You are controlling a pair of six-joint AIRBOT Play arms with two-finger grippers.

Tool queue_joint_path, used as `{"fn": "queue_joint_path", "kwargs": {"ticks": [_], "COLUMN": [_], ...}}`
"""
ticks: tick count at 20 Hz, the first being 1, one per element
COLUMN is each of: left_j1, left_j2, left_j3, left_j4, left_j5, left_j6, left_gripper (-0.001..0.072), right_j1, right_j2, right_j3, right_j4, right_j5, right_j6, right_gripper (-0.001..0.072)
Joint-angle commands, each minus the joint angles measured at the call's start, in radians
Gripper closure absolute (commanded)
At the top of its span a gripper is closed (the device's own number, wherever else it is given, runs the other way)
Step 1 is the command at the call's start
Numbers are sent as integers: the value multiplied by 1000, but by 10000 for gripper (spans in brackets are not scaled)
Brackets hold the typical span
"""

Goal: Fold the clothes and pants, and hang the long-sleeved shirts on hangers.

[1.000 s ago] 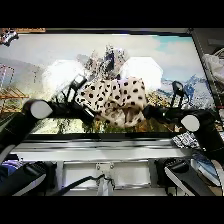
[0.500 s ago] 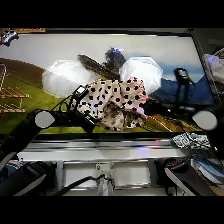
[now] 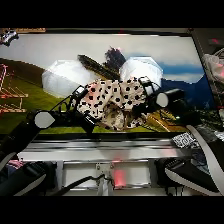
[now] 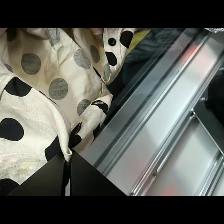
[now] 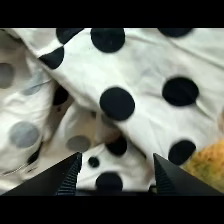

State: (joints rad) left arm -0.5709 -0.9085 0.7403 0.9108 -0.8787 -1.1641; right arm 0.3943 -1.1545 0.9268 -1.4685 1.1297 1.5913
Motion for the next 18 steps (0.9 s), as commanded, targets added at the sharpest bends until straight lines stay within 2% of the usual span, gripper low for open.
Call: {"fn": "queue_joint_path", "kwargs": {"ticks": [1, 3, 9, 10, 11, 14, 16, 18], "left_j1": [-1, -1, -1, -1, 0, 0, 0, 0], "left_j2": [1, 1, 6, 8, 9, 9, 9, 9], "left_j3": [0, 0, 0, 0, 0, 0, 0, 0], "left_j4": [0, 0, 0, 0, 0, 0, 0, 0], "left_j5": [2, 1, 1, 1, 1, 2, 4, 6], "left_j6": [0, 0, 0, 0, 0, 0, 0, 0], "left_gripper": [699, 699, 699, 699, 699, 699, 698, 698], "right_j1": [90, 101, 101, 101, 101, 101, 101, 101], "right_j2": [-60, -76, -146, -154, -163, -176, -176, -171], "right_j3": [2, 2, 2, 2, 2, 2, 2, 2], "right_j4": [-149, -203, -233, -233, -232, -227, -218, -203], "right_j5": [-95, -126, -132, -142, -148, -153, -154, -154], "right_j6": [60, 107, 110, 115, 129, 155, 156, 155], "right_gripper": [213, 213, 214, 241, 276, 483, 692, 691]}}
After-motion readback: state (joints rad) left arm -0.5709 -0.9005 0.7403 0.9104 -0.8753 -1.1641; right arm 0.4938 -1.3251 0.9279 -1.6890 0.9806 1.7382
